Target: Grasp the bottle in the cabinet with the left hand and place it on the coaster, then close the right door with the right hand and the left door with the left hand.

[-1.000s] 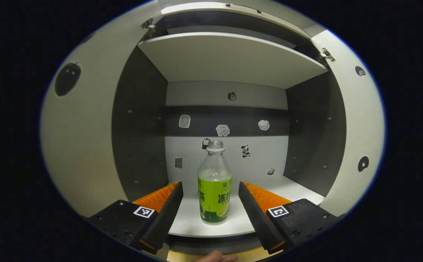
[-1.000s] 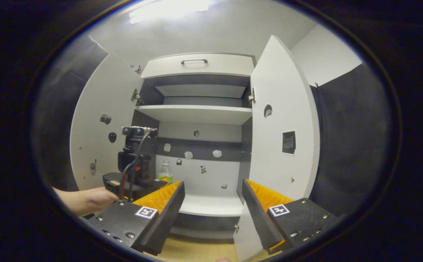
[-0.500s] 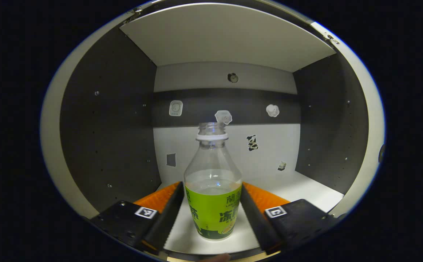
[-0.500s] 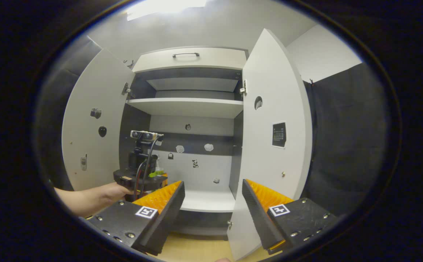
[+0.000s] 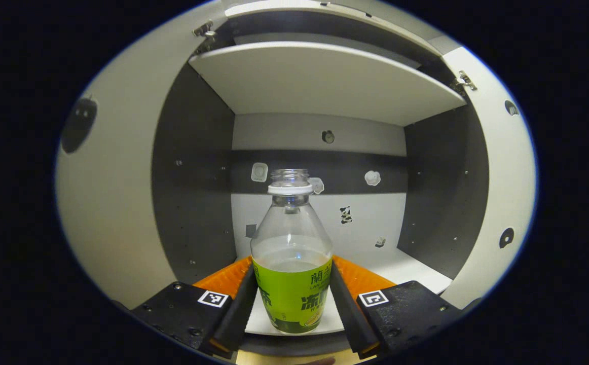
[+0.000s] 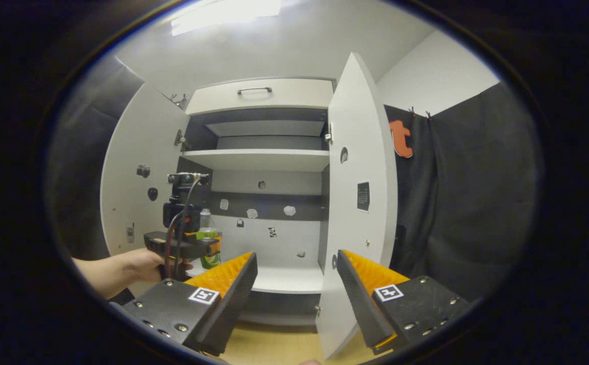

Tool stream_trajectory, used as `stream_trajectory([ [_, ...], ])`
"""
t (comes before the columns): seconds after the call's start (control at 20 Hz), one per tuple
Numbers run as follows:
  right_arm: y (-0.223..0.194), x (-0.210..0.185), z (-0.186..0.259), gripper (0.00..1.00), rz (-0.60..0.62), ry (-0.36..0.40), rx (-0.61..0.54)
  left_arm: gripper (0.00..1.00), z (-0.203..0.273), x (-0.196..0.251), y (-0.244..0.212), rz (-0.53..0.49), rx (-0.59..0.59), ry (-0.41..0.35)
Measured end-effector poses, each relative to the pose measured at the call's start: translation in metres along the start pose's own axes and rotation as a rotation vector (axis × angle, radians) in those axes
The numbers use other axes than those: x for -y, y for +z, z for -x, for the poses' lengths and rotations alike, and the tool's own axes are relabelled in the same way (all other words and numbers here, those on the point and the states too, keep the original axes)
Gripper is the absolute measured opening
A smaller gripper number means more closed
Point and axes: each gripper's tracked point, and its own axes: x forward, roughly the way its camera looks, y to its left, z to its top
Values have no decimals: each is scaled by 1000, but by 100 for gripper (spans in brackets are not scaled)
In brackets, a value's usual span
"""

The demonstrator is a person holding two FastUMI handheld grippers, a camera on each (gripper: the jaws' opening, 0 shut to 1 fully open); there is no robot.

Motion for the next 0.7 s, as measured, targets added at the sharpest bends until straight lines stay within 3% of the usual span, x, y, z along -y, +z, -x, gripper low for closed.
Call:
stream_trajectory([
  [0.3, 12, 3, 52, 93, -17, 27, 24, 78, 85, -7, 23, 37, 39, 20],
  [0.7, 3, 20, 117, 93, -87, 63, 51, 78, 190, -7, -1, -42, 25, 42],
])
